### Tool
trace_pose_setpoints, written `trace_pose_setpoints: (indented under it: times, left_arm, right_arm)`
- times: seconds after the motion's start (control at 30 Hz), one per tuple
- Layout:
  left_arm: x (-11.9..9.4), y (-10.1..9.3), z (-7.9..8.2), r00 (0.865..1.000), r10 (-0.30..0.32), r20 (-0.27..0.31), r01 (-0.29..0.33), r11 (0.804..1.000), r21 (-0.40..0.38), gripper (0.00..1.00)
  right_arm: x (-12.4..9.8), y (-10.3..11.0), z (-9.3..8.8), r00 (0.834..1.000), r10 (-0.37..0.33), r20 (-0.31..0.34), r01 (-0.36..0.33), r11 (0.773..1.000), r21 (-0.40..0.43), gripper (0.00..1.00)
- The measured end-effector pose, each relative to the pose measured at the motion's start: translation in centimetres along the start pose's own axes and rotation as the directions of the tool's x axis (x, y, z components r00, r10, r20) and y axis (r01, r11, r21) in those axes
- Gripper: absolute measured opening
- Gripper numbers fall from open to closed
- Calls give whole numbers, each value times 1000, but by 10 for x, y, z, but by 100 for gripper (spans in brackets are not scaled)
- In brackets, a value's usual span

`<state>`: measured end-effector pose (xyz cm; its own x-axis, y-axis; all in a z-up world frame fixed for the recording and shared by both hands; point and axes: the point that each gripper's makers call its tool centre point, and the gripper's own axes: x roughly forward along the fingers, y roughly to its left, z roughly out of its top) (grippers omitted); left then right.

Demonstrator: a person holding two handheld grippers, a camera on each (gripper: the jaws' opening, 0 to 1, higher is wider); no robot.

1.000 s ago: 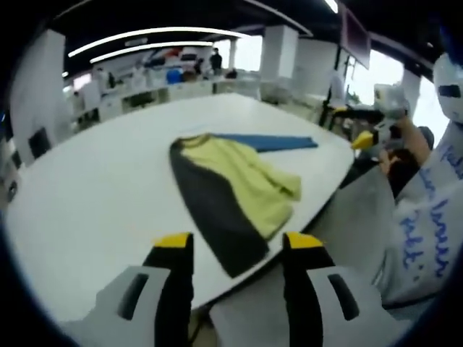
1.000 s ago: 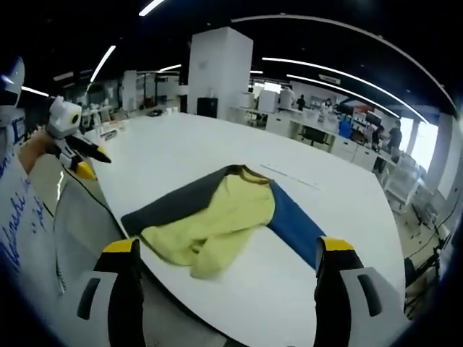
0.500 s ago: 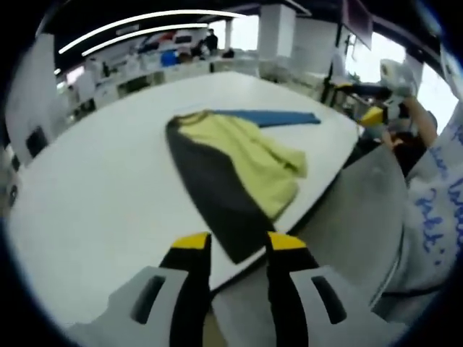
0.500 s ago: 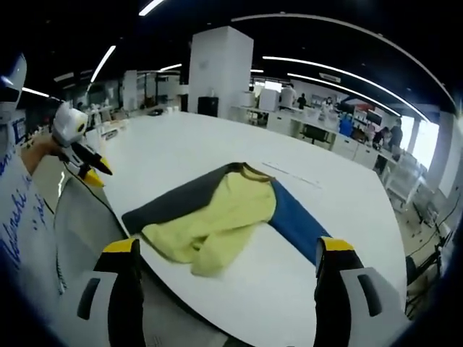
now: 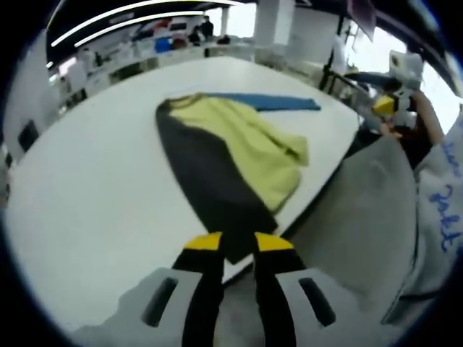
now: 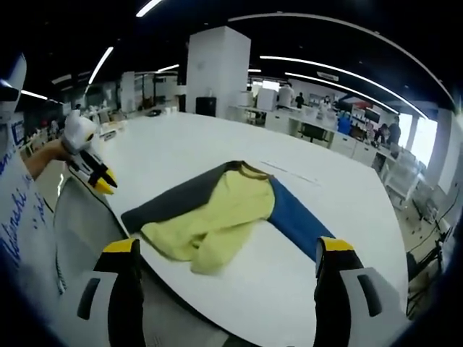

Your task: Fold the garment on the visible template until the final outline fits inside the template.

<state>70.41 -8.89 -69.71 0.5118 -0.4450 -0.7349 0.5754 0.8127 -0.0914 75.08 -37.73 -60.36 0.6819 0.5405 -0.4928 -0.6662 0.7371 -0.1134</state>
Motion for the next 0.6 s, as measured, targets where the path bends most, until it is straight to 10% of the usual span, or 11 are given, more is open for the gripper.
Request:
trace_pose_setpoints:
  times: [0.6]
  left_arm:
    - [30,6,-27,999,4,-46,-6,999,-31,9]
  right_arm:
    - [1,1,-5,1000,2,-18,-2,1000,-4,100]
